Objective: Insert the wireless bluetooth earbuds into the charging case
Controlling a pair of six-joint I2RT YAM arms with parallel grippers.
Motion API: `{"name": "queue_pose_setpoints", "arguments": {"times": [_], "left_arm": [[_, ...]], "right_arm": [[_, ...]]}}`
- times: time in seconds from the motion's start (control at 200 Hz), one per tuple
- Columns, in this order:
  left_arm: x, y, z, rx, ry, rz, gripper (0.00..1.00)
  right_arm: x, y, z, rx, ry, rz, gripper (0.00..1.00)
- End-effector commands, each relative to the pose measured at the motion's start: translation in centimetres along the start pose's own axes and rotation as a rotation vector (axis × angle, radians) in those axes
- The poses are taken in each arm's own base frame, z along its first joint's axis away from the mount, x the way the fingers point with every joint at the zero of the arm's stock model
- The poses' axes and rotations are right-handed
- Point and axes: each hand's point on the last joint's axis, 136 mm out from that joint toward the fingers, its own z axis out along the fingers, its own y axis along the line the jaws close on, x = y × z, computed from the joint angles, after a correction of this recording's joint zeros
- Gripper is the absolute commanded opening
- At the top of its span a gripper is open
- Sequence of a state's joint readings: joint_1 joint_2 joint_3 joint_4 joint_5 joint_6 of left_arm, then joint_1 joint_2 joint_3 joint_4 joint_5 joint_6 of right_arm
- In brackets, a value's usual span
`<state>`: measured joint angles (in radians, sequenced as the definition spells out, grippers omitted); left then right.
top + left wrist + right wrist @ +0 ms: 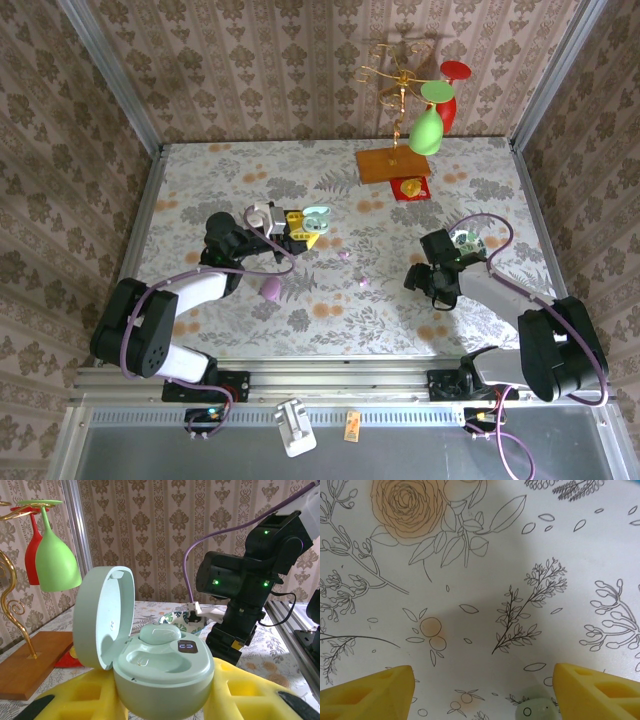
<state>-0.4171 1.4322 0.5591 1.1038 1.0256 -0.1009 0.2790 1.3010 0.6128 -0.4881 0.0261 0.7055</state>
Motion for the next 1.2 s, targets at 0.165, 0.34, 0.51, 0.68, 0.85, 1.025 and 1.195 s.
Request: {"name": "queue_pose_setpoints", "arguments": {"times": [0.165, 0.34, 0.51, 0.68, 0.85, 1.025, 1.195], "left_arm": [[-1.4, 0.0, 0.0, 0.023, -0.025, 0.065, 0.26], [-1.5, 0.1, 0.0, 0.025, -0.027, 0.063, 0.27], [-1.6, 0.0, 0.1, 0.028, -0.027, 0.063, 0.26], [-1.8, -0.1, 0.0, 0.029, -0.032, 0.068, 0.27], [-1.6, -0.2, -0.1, 0.025, -0.031, 0.069, 0.27], [-1.6, -0.3, -0.1, 0.027, -0.032, 0.070, 0.27], [-1.6, -0.3, -0.1, 0.028, -0.032, 0.068, 0.27]], "right_arm": [[4.1, -1.2, -0.2, 0.015, 0.156, 0.014, 0.72], [5.5, 0.2, -0.4, -0.057, 0.186, 0.031, 0.64], [6.4, 1.6, -0.7, -0.089, 0.210, 0.023, 0.61], [7.8, 3.5, -1.3, -0.129, 0.246, -0.004, 0.62], [9.2, 5.2, -1.9, -0.185, 0.275, -0.041, 0.63], [8.8, 4.5, -2.0, -0.168, 0.231, -0.104, 0.63], [8.4, 3.7, -2.0, -0.113, 0.216, -0.131, 0.64]]}}
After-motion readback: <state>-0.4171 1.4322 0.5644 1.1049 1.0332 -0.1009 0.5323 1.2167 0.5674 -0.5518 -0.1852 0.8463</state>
